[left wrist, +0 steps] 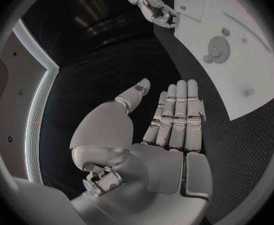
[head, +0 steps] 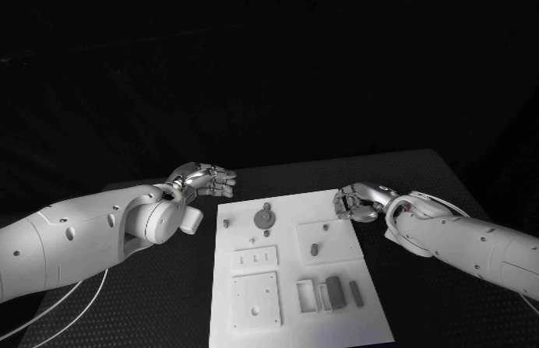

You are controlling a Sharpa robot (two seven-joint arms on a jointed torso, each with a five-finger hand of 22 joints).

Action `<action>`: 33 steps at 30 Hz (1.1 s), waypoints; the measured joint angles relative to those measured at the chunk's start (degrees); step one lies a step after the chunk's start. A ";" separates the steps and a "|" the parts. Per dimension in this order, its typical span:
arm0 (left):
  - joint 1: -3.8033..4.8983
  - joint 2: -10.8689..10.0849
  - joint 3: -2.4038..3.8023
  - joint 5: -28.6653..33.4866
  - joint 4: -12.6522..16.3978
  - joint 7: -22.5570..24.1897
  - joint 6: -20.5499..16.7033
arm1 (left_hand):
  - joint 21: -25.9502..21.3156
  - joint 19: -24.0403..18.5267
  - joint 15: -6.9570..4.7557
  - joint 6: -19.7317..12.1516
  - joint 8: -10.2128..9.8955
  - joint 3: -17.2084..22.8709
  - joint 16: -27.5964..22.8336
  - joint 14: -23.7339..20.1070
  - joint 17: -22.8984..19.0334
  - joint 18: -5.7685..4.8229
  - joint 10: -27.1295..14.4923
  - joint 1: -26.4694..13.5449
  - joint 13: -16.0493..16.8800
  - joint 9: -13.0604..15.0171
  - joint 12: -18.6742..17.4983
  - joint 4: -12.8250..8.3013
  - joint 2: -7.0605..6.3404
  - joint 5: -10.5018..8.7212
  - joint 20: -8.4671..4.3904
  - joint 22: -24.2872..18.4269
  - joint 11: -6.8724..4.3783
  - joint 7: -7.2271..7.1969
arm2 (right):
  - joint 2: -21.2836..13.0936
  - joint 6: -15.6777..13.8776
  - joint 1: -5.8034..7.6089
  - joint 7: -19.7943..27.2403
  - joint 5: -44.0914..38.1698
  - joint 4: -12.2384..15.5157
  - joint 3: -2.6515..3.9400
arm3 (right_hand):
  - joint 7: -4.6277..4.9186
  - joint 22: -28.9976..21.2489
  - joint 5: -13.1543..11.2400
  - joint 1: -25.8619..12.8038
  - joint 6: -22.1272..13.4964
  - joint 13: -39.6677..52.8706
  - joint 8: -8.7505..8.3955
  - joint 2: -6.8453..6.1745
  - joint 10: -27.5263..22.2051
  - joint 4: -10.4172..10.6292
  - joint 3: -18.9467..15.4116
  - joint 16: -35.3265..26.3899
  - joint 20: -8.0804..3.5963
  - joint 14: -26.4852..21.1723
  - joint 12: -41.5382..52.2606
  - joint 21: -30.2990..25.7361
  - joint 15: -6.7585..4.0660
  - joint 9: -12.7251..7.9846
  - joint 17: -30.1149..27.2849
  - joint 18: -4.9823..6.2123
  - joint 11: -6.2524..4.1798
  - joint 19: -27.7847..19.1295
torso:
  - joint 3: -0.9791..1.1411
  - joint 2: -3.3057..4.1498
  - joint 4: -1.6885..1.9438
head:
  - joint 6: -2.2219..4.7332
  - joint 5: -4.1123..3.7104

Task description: Assemble the parts on the task board

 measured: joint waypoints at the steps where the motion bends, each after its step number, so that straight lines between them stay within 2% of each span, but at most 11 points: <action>1: 0.00 0.00 0.00 0.00 0.01 0.00 0.00 | 0.00 0.00 0.00 0.00 0.00 0.00 0.00 0.00 0.00 0.01 0.00 0.00 0.00 0.00 0.00 0.00 0.00 0.00 0.00 0.00 0.00 0.00 | 0.05 -0.02 -0.03 -0.01 0.00 -0.03 0.00 | 0.00 0.00 0.00 0.00 0.00 0.00 0.00 0.00 0.00 0.00 0.00 0.00 0.00 0.00 0.00 0.00 0.00 0.03 0.00 0.00 0.00 0.00 | 0.00 0.00 -0.01 | -0.02 0.00; 18: 0.00 -0.04 0.00 -0.01 0.07 -0.03 0.03 | 0.00 0.00 0.00 -0.21 0.00 0.00 0.00 0.00 0.04 0.00 0.00 0.00 0.01 0.01 0.00 0.00 0.00 0.00 0.00 -0.01 0.00 0.21 | 0.57 -0.58 -0.17 -0.52 -0.12 -0.51 0.00 | 0.00 0.00 0.00 -0.30 0.00 -0.32 0.95 0.30 0.00 0.16 -0.16 0.23 -0.50 0.55 0.21 0.23 -0.53 0.65 -0.13 -0.05 0.00 0.51 | 0.02 0.00 0.02 | -0.26 0.15; 21: 0.00 -0.05 0.00 -0.01 0.09 -0.04 0.03 | 0.00 0.00 0.00 -0.21 0.00 0.00 0.00 0.00 0.04 0.00 0.00 0.00 0.01 0.00 0.00 0.00 0.00 0.00 0.00 -0.01 0.00 0.21 | 0.59 -0.77 -0.17 -0.61 -0.16 -0.57 0.00 | 0.00 0.00 0.00 -0.60 0.00 -0.43 1.12 0.60 0.00 0.32 0.00 0.44 -0.69 0.83 0.21 0.23 -0.79 0.90 -0.19 -0.12 0.00 0.71 | 0.02 0.00 -0.01 | -0.28 0.16; 29: 0.00 -0.07 0.00 -0.01 0.11 -0.08 0.04 | 0.00 0.00 0.00 -0.21 0.00 0.00 0.00 0.00 0.09 -0.01 0.00 0.00 0.01 0.01 0.00 0.00 0.00 0.00 0.00 0.03 0.00 0.21 | 0.60 -1.44 -0.18 -0.95 -0.46 -0.73 0.01 | 0.00 0.00 0.00 0.21 0.00 -0.75 1.78 2.53 0.00 -0.01 0.33 0.44 -0.90 1.37 0.21 0.23 -1.13 1.68 -0.36 -0.41 0.00 0.92 | 0.02 -0.03 -0.02 | -0.34 0.20; 33: 0.00 -0.12 0.00 -0.02 0.11 -0.10 0.04 | 0.00 0.00 0.00 -0.21 0.00 0.00 0.00 0.00 0.09 -0.01 0.00 0.00 0.01 0.01 0.00 0.00 0.00 0.00 0.00 0.03 0.00 0.21 | 0.60 -1.67 -0.18 -1.06 -0.62 -0.73 0.01 | 0.00 0.00 0.00 0.31 0.01 -0.88 2.12 2.73 0.00 -0.22 0.44 0.44 -0.71 1.38 0.21 0.44 -1.12 2.06 -0.38 0.01 0.00 1.13 | 0.02 -0.03 -0.01 | -0.38 0.20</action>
